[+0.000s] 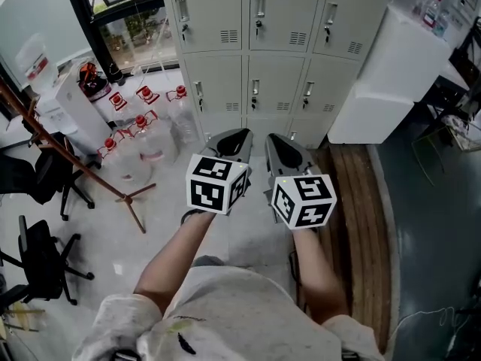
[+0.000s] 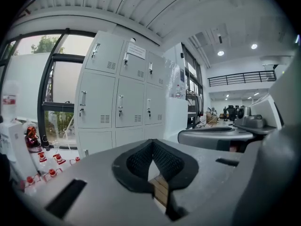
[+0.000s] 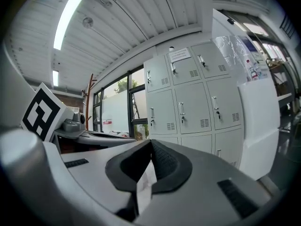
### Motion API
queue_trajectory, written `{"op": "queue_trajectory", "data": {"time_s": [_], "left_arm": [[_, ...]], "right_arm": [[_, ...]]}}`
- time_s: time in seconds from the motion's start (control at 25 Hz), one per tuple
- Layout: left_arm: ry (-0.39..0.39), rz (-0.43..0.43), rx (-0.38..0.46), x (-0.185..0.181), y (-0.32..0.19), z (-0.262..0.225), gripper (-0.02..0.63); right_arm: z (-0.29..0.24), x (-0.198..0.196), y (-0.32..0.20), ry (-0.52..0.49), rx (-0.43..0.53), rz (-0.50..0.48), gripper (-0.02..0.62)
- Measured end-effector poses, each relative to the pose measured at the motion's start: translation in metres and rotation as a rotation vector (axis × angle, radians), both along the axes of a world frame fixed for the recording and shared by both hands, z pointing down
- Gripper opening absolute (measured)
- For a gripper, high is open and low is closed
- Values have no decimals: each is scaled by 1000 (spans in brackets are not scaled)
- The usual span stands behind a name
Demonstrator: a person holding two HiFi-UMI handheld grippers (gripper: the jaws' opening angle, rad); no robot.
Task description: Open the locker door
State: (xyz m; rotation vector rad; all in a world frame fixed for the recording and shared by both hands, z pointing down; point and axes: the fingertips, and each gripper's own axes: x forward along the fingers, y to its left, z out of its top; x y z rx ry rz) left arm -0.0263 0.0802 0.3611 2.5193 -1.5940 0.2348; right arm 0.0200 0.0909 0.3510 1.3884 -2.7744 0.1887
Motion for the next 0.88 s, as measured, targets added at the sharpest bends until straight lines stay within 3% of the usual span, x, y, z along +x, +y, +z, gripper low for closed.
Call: {"op": "queue_trajectory", "data": {"time_s": [0.48, 0.88], "left_arm": [[1, 3, 1, 20, -23, 3, 6], [23, 13, -1, 19, -82, 11, 6]], "right_arm": [[7, 20, -22, -7, -8, -7, 3], [15, 20, -78, 1, -14, 1, 3]]}}
